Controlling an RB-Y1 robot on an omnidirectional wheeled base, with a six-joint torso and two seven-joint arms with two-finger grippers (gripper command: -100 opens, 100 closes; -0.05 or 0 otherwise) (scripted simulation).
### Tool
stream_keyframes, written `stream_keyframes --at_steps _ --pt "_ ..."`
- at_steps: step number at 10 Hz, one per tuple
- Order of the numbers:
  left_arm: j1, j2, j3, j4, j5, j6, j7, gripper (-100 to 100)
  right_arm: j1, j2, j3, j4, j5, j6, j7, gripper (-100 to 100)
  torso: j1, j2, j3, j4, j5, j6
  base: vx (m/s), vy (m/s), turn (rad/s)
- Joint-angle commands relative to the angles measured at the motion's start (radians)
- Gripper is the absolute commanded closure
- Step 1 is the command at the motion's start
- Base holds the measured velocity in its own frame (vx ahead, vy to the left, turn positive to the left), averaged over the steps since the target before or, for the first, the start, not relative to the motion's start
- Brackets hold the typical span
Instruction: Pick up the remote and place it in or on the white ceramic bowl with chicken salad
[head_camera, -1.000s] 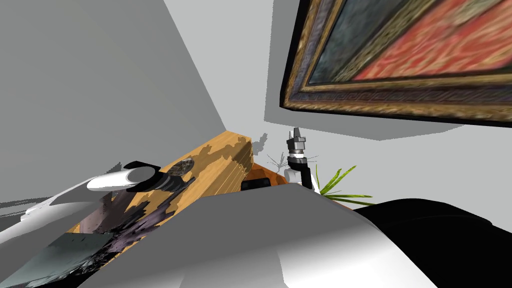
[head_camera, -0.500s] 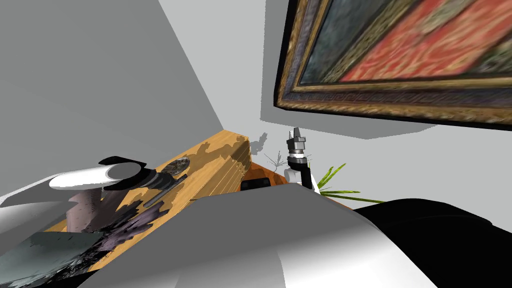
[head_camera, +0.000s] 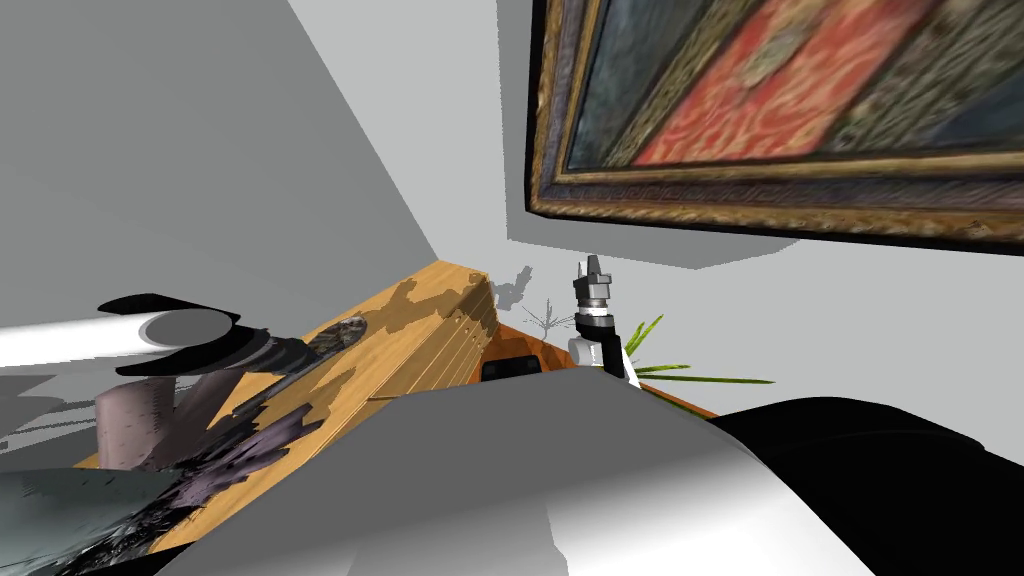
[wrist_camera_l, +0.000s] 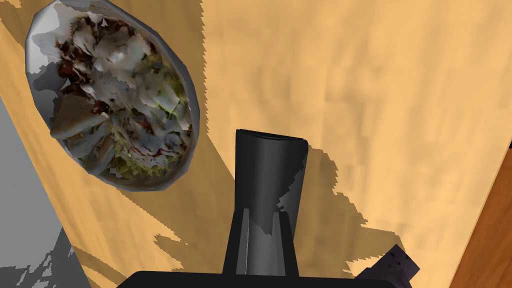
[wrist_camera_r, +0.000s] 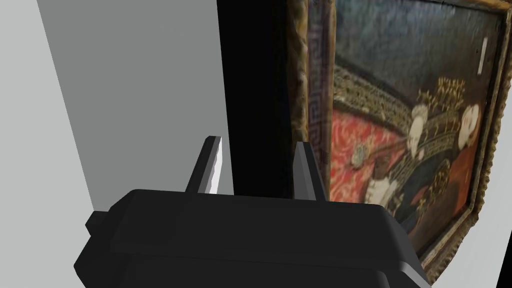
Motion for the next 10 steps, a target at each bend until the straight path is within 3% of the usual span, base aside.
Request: stream_keyframes --at_steps 1,3,5,7,10 --pt "0.03 0.014 0.044 -0.01 -0.003 0.012 0.01 100 0.0 0.0 0.0 0.0 0.0 0.0 0.0 0 0.0 0.0 0.0 0.0 0.0 0.0 -0.035 -0.034 -0.086" --pt "0.03 0.058 0.079 0.036 -0.011 0.032 0.013 100 0.0 0.0 0.0 0.0 0.0 0.0 0.0 0 0.002 -0.001 0.0 0.0 0.001 -0.001 -0.022 -0.013 -0.131" --pt "0.03 0.071 0.088 0.052 -0.013 0.039 0.016 100 0.0 0.0 0.0 0.0 0.0 0.0 0.0 0 0.003 -0.002 -0.001 0.0 -0.001 -0.002 -0.011 0.007 -0.063" --pt "0.031 0.115 0.105 0.115 -0.015 0.072 0.032 100 0.0 0.0 0.0 0.0 0.0 0.0 0.0 0 0.005 -0.003 -0.001 0.001 -0.003 0.0 -0.013 0.044 -0.216" --pt "0.031 0.143 0.087 0.182 -0.004 0.109 0.062 100 0.0 0.0 0.0 0.0 0.0 0.0 0.0 0 0.014 -0.006 -0.003 0.0 -0.002 -0.001 0.016 0.109 -0.189"
